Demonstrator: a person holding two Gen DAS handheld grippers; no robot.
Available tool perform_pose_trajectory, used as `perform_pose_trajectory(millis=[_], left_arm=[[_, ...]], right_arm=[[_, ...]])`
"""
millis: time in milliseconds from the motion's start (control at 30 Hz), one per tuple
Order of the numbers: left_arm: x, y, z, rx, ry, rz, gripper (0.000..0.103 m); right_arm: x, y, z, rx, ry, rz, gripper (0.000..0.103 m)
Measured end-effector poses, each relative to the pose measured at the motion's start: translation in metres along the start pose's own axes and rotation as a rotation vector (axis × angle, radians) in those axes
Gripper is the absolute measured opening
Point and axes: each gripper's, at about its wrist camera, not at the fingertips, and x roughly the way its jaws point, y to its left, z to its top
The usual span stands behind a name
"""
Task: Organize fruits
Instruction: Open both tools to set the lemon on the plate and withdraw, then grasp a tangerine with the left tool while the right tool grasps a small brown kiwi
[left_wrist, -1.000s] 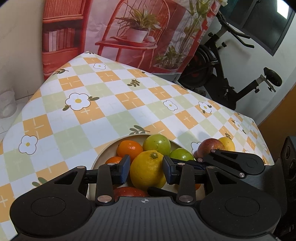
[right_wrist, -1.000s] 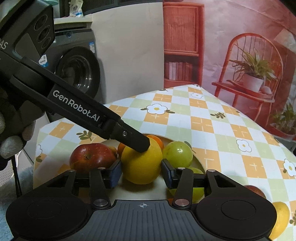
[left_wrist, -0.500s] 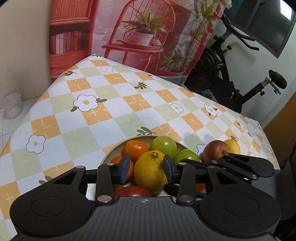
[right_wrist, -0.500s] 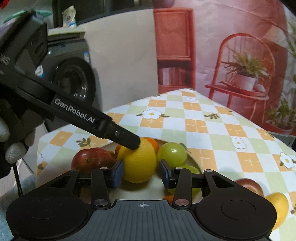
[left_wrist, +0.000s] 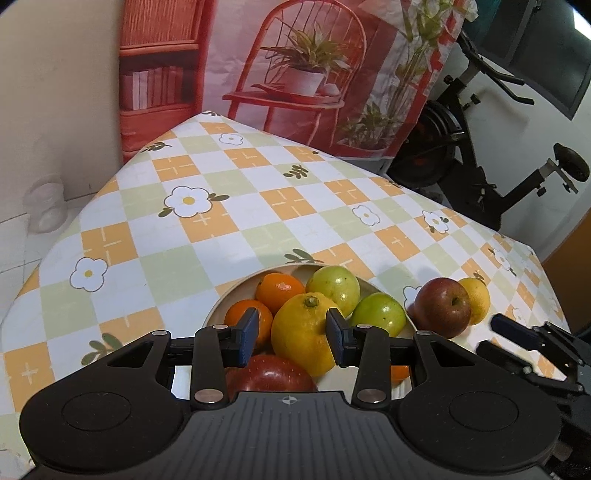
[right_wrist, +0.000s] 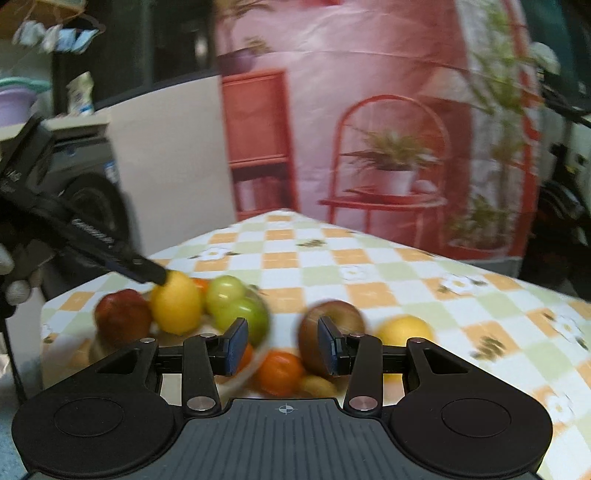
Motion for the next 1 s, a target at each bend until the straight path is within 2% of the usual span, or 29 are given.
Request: perform_pose_trajectory(millis=[167,367,567,700,1000], left_arm=[[-0.003,-0.010,-0.004,0.015,-0.006,0.032,0.042],[-0.012,-0.029,-0.006,0.059,-0.060,0.064,0.042],[-0.023,-0.057,-0.014,0.118,-0.141,0.040,0.042],[-0.024,-0.071,-0.022,0.139,-0.157,0.007,0.042],[-0.027,-0.083,-0.034,0.174,-0.181,-0.007,0.042]], right_arm=[[-0.011,-0.028,-0.021,0.070,0.007,-0.047,0.039],[-0.007,-0.033,-0.038,0.087,0.031,-0.041,0.039],[0.005,-0.026,-0.037,0.029,0.062,-0.020,0.036],[0.018,-0.025,-0.035,0.011,0.108,0.014,0.031],[0.041,-0.017,-0.031,-0.041,0.174,0.031,0.029]])
